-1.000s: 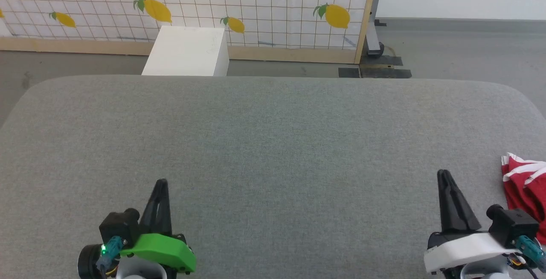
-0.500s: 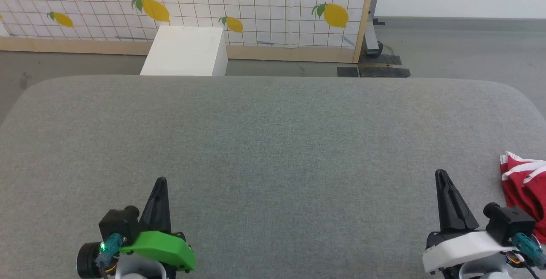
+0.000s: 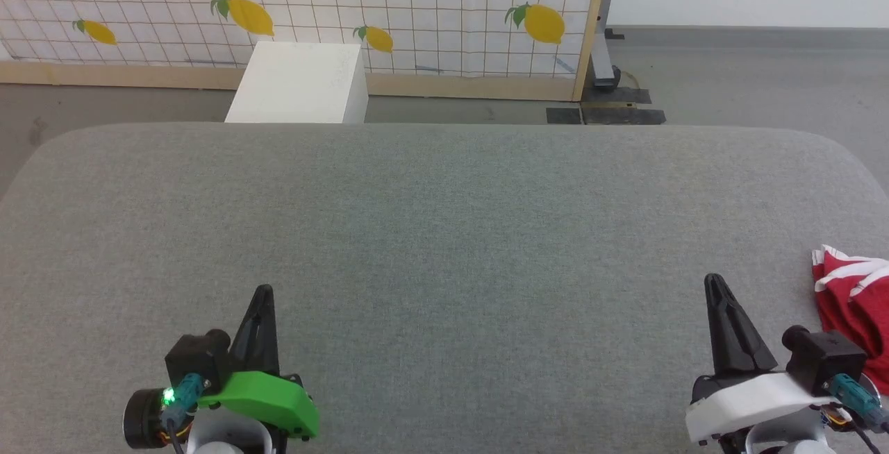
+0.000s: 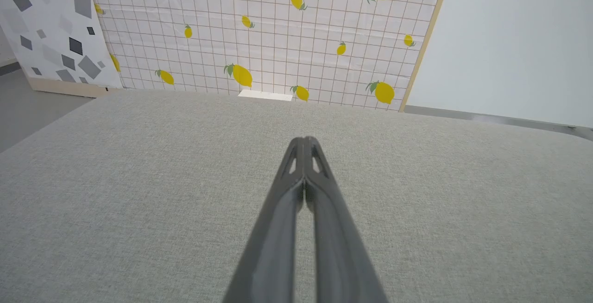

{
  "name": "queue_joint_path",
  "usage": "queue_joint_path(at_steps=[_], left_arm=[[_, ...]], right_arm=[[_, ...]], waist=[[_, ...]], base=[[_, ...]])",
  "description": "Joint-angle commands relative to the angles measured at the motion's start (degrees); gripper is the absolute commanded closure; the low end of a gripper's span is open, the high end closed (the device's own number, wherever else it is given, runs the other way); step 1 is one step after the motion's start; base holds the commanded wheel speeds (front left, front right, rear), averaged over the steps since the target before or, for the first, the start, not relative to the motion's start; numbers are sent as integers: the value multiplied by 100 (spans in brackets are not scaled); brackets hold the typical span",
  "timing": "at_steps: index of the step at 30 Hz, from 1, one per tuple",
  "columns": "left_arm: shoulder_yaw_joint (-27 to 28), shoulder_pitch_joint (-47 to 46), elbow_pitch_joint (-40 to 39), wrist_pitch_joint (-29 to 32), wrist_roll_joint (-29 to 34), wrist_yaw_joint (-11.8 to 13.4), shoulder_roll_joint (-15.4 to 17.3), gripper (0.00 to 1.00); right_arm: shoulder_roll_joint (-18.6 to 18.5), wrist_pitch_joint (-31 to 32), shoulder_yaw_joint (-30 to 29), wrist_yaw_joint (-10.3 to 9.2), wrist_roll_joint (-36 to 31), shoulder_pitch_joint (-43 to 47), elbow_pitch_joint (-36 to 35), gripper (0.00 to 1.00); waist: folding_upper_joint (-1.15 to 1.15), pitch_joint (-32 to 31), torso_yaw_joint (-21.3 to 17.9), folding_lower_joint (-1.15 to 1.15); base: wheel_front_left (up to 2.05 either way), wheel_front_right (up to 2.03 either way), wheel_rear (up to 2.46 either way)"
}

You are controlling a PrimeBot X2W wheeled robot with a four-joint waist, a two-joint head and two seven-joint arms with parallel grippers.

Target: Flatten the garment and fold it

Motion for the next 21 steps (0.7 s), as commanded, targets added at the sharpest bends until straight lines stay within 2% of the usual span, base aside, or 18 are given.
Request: queue_joint_path(at_steps=[1, 21], left_arm=[[29, 34, -44, 23, 72, -13, -22, 100], [105, 58, -235, 253, 310, -21, -72, 100]], right_arm=[[0, 36, 14, -2, -73, -27, -49, 100], [0, 266, 58, -3, -264, -45, -194, 100]], waist=[[11, 1, -2, 0], [19, 17, -40, 0]], base=[[0, 0, 0], [0, 0, 0]])
